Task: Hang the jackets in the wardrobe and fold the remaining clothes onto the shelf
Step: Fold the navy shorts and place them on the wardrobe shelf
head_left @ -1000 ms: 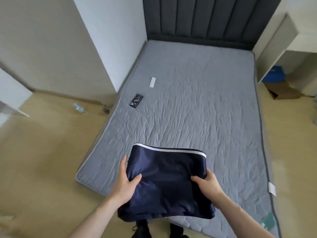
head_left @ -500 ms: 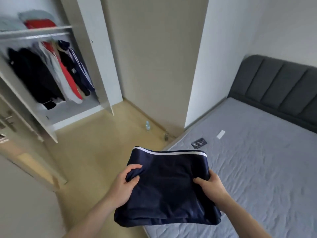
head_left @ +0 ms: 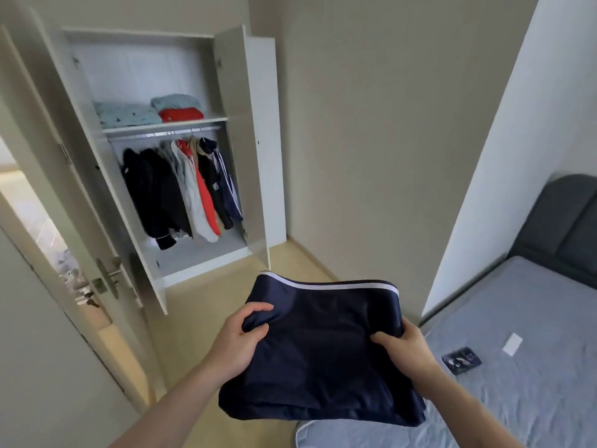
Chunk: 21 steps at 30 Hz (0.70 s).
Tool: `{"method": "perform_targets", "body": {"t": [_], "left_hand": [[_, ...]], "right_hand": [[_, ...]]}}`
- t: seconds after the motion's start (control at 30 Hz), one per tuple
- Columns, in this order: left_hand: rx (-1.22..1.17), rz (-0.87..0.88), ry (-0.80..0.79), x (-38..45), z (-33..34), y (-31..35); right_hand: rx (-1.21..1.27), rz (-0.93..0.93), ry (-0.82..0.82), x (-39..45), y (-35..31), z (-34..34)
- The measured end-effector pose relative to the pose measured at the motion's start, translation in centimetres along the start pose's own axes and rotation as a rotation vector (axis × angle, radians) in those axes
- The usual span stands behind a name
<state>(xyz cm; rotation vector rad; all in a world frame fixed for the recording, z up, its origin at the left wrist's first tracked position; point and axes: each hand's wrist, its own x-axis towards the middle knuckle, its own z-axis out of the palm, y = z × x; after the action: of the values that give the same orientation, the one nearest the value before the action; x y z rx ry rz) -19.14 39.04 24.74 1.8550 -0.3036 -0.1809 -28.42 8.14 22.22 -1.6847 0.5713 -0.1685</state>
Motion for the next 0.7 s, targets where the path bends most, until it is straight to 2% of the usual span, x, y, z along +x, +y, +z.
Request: {"method": "perform_targets", "body": {"t": [0.13,0.4,0.7], "left_hand": [[-0.021,0.008,0.042,5.5,-3.2,0.1],[0.012,-0.010,0.207,17.3,-9.0,0.4],[-0.021,0.019,0.403,29.6,-18.0,1.9]], "right_hand": [[-0.003,-0.026,-0.016,5.6,-3.4,3.4],[0.040,-0.094,-0.155,18.7,-10.4,11.0],[0.012,-0.225,-0.337,32.5,-21.9,21.0]]}}
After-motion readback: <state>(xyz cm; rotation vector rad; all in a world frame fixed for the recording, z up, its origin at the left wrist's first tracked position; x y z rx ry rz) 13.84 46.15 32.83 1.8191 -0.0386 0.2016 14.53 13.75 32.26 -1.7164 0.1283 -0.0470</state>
